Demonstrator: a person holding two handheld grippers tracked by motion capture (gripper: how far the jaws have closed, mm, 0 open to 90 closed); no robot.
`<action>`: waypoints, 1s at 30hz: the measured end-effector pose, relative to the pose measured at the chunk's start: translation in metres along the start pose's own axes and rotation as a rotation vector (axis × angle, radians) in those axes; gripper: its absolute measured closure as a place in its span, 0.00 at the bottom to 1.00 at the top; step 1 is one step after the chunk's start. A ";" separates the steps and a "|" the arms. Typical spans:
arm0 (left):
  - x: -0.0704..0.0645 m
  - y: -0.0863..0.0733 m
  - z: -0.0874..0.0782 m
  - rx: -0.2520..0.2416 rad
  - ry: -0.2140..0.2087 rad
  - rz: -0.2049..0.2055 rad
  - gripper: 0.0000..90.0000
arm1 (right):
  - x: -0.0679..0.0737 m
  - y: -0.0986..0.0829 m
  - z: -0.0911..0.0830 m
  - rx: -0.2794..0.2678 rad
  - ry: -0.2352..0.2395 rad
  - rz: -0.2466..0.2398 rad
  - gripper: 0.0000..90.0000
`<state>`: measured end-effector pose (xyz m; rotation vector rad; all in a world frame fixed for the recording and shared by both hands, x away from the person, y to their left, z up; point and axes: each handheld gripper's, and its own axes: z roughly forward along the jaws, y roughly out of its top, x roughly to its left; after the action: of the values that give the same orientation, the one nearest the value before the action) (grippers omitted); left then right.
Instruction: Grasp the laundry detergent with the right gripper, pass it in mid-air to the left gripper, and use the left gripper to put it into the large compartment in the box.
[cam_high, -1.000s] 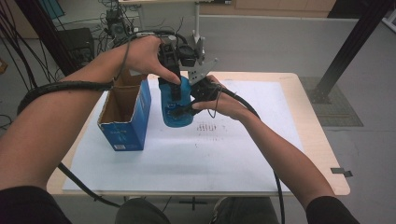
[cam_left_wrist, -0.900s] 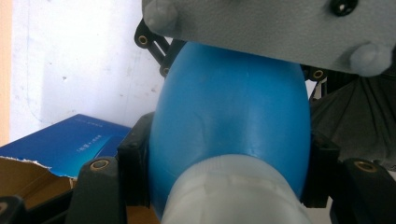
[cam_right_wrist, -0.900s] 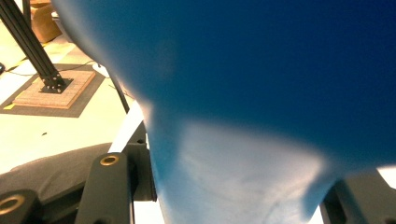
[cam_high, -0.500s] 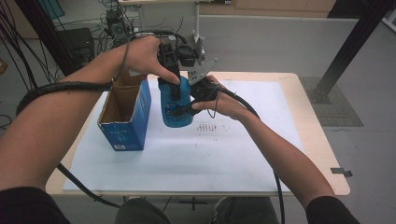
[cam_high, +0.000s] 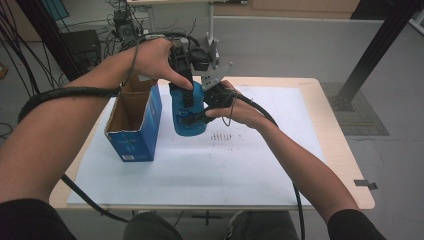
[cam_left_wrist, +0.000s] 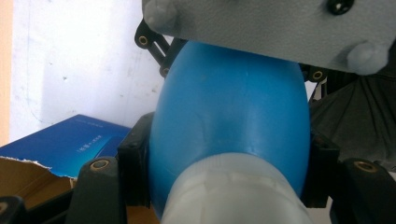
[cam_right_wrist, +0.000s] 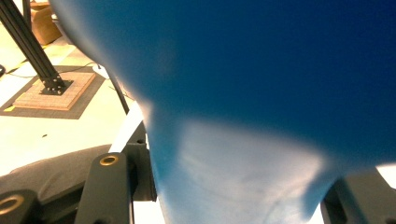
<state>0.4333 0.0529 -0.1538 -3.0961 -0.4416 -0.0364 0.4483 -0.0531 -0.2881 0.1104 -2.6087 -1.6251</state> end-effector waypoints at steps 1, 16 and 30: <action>0.000 0.000 0.000 0.001 0.001 0.002 0.41 | 0.000 0.000 0.000 -0.001 0.001 0.002 0.46; 0.002 -0.001 -0.003 -0.013 -0.007 -0.021 0.41 | -0.001 -0.003 -0.004 0.003 -0.045 0.034 0.23; 0.015 -0.005 -0.026 -0.026 0.021 -0.156 0.41 | 0.005 -0.007 -0.062 0.147 -0.152 0.104 0.12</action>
<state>0.4455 0.0619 -0.1277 -3.0757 -0.6861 -0.0775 0.4489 -0.1119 -0.2671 -0.1459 -2.7923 -1.4612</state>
